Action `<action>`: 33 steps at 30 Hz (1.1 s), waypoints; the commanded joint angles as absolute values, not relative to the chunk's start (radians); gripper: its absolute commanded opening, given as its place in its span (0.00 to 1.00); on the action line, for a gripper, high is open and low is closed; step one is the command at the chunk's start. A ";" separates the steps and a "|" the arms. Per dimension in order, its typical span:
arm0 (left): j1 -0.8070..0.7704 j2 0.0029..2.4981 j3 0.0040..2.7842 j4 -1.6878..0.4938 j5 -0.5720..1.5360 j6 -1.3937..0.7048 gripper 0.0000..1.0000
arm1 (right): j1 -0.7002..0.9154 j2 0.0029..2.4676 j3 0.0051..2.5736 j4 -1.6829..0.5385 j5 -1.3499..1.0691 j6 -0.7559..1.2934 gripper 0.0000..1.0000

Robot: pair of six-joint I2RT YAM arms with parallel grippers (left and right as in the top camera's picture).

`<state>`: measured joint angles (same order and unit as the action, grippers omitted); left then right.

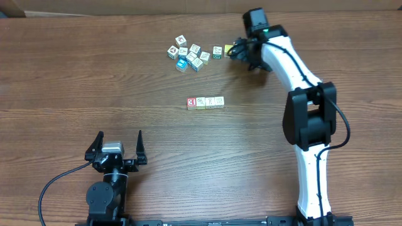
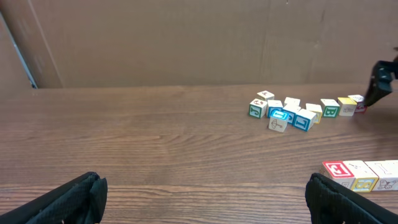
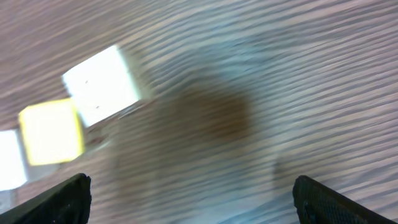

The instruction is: Form a horizontal line

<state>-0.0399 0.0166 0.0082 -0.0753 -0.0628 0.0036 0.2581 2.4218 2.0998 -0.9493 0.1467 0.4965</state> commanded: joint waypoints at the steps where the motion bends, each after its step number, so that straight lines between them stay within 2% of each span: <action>1: -0.047 0.004 0.005 -0.075 -0.055 0.020 1.00 | 0.263 2.376 2.094 -0.944 0.157 0.497 1.00; 33: -0.047 0.004 0.005 -0.075 -0.055 0.020 1.00 | 0.249 1.661 2.094 -0.944 0.157 0.497 1.00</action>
